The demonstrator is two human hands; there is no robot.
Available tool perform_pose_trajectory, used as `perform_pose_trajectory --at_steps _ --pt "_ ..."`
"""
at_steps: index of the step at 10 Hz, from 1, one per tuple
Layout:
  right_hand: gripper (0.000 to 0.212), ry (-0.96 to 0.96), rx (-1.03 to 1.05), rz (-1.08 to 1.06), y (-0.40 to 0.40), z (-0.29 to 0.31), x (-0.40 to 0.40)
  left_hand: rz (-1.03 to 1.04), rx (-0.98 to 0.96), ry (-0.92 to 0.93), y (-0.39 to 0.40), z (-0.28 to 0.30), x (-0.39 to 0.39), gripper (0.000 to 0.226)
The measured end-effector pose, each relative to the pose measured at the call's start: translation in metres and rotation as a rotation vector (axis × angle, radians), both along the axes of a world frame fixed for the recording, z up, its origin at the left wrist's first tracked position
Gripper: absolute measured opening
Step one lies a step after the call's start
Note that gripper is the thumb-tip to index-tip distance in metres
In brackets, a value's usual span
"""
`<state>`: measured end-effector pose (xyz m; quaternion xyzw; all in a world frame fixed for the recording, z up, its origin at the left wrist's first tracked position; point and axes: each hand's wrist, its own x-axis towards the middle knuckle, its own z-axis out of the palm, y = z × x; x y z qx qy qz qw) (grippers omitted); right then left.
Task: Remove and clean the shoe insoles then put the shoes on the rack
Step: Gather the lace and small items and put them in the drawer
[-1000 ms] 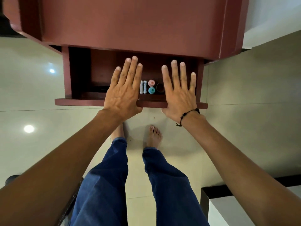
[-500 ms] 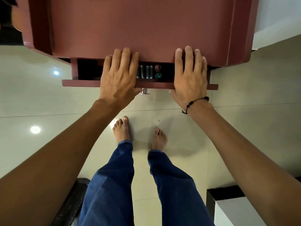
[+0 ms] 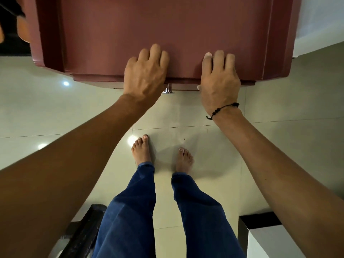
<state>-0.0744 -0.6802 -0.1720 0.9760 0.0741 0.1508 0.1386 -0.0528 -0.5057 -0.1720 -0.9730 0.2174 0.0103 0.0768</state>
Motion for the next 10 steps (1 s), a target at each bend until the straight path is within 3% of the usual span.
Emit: perform_pose_trajectory --at_steps 1,2,6,8,10 --pt "0.017 -0.027 -0.006 0.039 -0.001 0.004 0.002 -0.003 -0.028 0.051 0.001 0.002 0.005 0.047" --pt "0.011 0.001 0.024 0.026 0.004 0.008 0.007 -0.005 -0.046 0.145 0.001 0.008 0.011 0.048" --pt "0.016 0.036 0.028 -0.03 0.012 0.01 0.007 -0.028 -0.142 0.152 0.001 0.004 0.014 0.04" --pt "0.043 0.265 0.152 -0.169 0.017 0.027 0.005 0.149 -0.131 0.246 -0.012 0.025 0.009 0.025" --pt "0.051 0.693 0.249 -0.255 0.024 0.073 0.003 0.151 -0.144 0.354 0.004 0.066 -0.008 0.036"
